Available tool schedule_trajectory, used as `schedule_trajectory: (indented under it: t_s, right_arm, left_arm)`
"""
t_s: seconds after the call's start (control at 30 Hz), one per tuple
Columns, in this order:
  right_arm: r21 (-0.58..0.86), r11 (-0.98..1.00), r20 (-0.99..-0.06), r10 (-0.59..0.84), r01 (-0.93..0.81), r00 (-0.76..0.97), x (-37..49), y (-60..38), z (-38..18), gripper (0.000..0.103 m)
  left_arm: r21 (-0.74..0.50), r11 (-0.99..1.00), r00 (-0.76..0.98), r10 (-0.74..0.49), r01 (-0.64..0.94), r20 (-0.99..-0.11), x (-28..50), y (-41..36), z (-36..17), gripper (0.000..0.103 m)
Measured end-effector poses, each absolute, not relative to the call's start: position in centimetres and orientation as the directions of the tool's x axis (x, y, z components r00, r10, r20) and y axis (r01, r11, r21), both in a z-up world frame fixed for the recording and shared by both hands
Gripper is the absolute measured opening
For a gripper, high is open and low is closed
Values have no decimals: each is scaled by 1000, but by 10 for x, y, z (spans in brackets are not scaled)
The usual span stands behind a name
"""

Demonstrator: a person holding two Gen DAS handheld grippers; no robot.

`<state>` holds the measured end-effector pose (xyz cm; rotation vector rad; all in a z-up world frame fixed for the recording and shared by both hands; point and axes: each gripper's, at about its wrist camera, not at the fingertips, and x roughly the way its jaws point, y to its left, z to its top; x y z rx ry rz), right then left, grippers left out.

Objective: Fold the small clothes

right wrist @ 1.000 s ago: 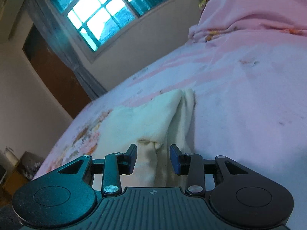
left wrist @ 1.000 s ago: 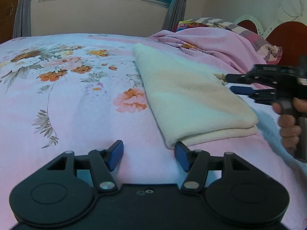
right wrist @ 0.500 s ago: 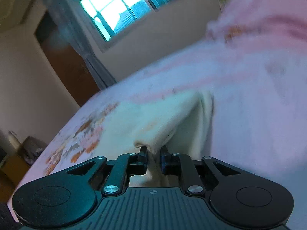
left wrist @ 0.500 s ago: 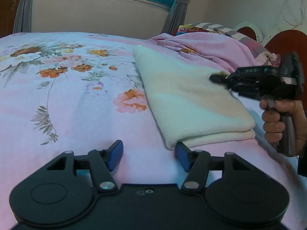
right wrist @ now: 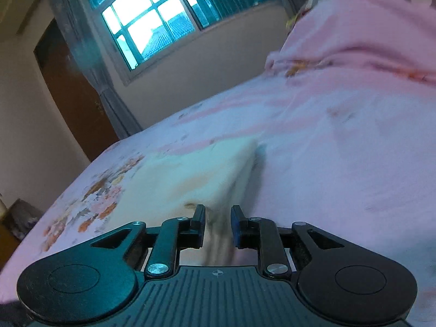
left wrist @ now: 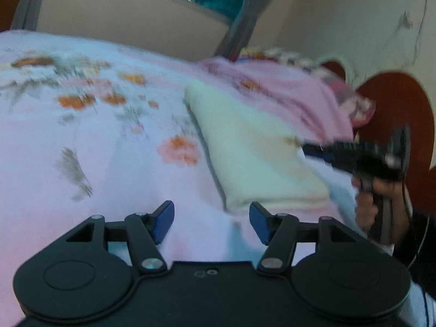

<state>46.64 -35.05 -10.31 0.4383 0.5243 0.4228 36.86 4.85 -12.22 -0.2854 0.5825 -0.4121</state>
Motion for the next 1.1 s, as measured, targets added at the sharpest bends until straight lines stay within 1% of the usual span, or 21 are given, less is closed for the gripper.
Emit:
schedule_trajectory:
  t_s: [0.1, 0.2, 0.23, 0.27, 0.3, 0.33, 0.4, 0.5, 0.6, 0.67, 0.7, 0.73, 0.77, 0.8, 0.83, 0.87, 0.93, 0.97, 1.03, 1.1]
  right_arm:
    - [496, 813, -351, 510, -306, 785, 449, -360, -94, 20]
    - [495, 791, -322, 551, -359, 770, 422, -354, -90, 20]
    - [468, 803, -341, 550, -370, 762, 415, -347, -92, 20]
    - [424, 825, -394, 539, -373, 745, 412, -337, -99, 20]
    - [350, 868, -508, 491, -351, 708, 415, -324, -112, 20]
    - [322, 881, -548, 472, -347, 690, 416, -319, -121, 20]
    - [323, 876, -507, 479, -357, 716, 411, -323, -111, 20]
    - [287, 878, -383, 473, -384, 793, 414, -326, -83, 20]
    - [266, 885, -338, 457, -382, 823, 449, -320, -65, 20]
    - [250, 895, -349, 439, -369, 828, 480, -311, -64, 20]
    - [245, 897, -380, 437, -367, 815, 500, -304, -70, 20]
    - [222, 910, -445, 413, -349, 794, 520, -297, -82, 20]
    - [198, 925, -536, 379, -324, 755, 536, -292, -96, 20]
    - [200, 924, -578, 380, -326, 722, 548, -290, -106, 20]
    - [213, 919, -558, 393, -332, 731, 549, -297, -105, 20]
    - [235, 913, -532, 408, -334, 742, 548, -303, -98, 20]
    - [255, 904, -441, 424, -342, 791, 550, -314, -83, 20]
    - [247, 910, -426, 410, -332, 806, 554, -316, -79, 20]
    - [251, 918, -425, 388, -306, 818, 573, -314, -79, 20]
    - [280, 920, -486, 382, -275, 786, 596, -308, -93, 20]
  left_arm:
    - [-402, 868, 774, -460, 291, -435, 382, 41, -113, 59]
    - [-396, 868, 763, -468, 300, -447, 405, 21, -113, 59]
    - [-393, 870, 758, -466, 299, -457, 411, 16, -116, 59]
    - [-372, 883, 742, -451, 288, -495, 416, 10, -122, 59]
    - [-336, 901, 708, -426, 275, -563, 424, 4, -131, 60]
    - [-328, 903, 703, -424, 278, -571, 424, 3, -135, 60]
    - [-326, 898, 711, -434, 294, -554, 423, 5, -124, 59]
    - [-277, 900, 756, -433, 336, -491, 437, 4, -101, 59]
    - [-258, 905, 771, -424, 339, -475, 477, -9, -84, 59]
    - [-243, 914, 774, -405, 325, -487, 511, -19, -83, 59]
    - [-243, 920, 769, -391, 308, -506, 522, -22, -88, 59]
    - [-233, 931, 753, -365, 282, -548, 538, -24, -98, 63]
    - [-237, 934, 718, -357, 266, -597, 554, -25, -109, 65]
    - [-296, 920, 700, -388, 256, -599, 561, -20, -114, 65]
    - [-331, 910, 694, -407, 250, -594, 565, -17, -112, 65]
    - [-316, 912, 709, -404, 261, -579, 566, -15, -105, 65]
    - [-246, 931, 775, -362, 270, -518, 570, -9, -90, 63]
    - [-239, 935, 786, -352, 263, -509, 578, -6, -87, 63]
    - [-253, 942, 772, -328, 222, -544, 601, -3, -90, 63]
    - [-211, 956, 718, -292, 203, -632, 621, -11, -108, 66]
